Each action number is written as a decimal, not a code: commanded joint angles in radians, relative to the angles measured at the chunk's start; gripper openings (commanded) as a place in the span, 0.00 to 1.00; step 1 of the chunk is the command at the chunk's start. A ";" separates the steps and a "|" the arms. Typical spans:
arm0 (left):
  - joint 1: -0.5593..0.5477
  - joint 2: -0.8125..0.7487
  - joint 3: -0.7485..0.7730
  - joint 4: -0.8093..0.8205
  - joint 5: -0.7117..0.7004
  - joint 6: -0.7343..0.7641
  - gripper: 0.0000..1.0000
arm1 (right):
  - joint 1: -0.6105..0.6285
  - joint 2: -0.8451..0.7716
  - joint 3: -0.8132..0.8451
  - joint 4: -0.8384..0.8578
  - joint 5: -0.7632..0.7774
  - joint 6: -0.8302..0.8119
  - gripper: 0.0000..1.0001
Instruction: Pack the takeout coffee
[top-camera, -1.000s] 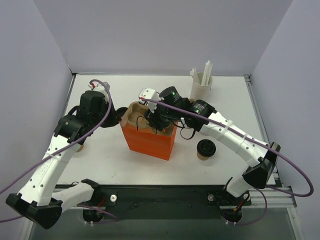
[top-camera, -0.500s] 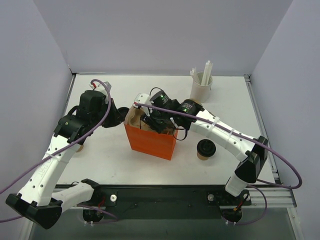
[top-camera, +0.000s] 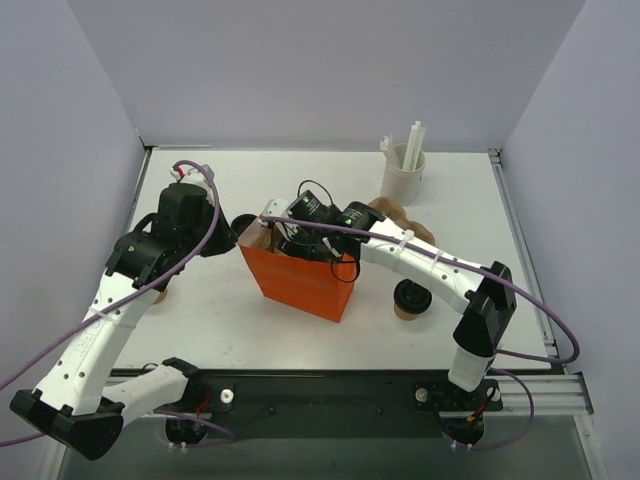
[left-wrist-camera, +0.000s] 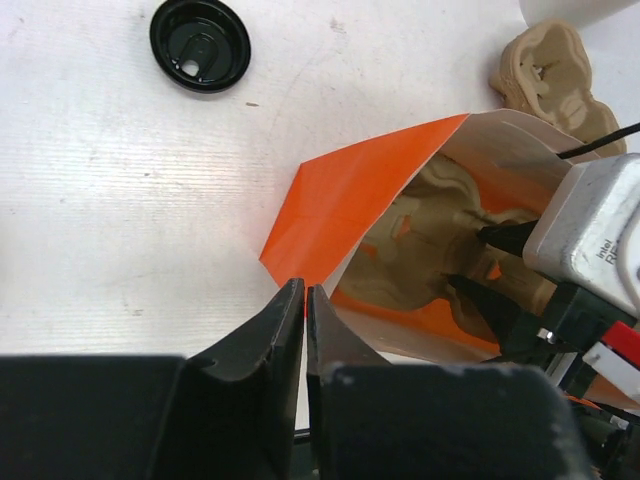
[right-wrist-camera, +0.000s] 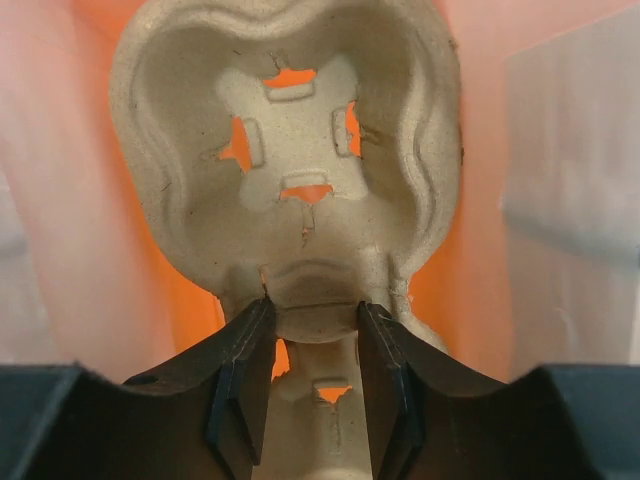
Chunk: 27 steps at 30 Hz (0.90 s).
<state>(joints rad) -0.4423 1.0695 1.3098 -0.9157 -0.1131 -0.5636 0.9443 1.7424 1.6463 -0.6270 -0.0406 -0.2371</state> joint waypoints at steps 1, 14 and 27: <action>0.007 -0.036 0.029 -0.043 -0.099 0.024 0.16 | 0.002 0.012 -0.008 -0.048 0.038 -0.001 0.20; 0.007 -0.082 0.058 -0.008 -0.026 -0.018 0.41 | -0.006 -0.029 0.017 -0.045 0.059 0.024 0.63; 0.007 -0.025 0.095 0.029 -0.005 0.056 0.49 | -0.029 -0.093 0.107 -0.046 0.015 0.088 0.65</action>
<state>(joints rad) -0.4419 1.0111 1.3449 -0.9531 -0.1555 -0.5468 0.9344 1.7180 1.6905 -0.6552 -0.0154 -0.1986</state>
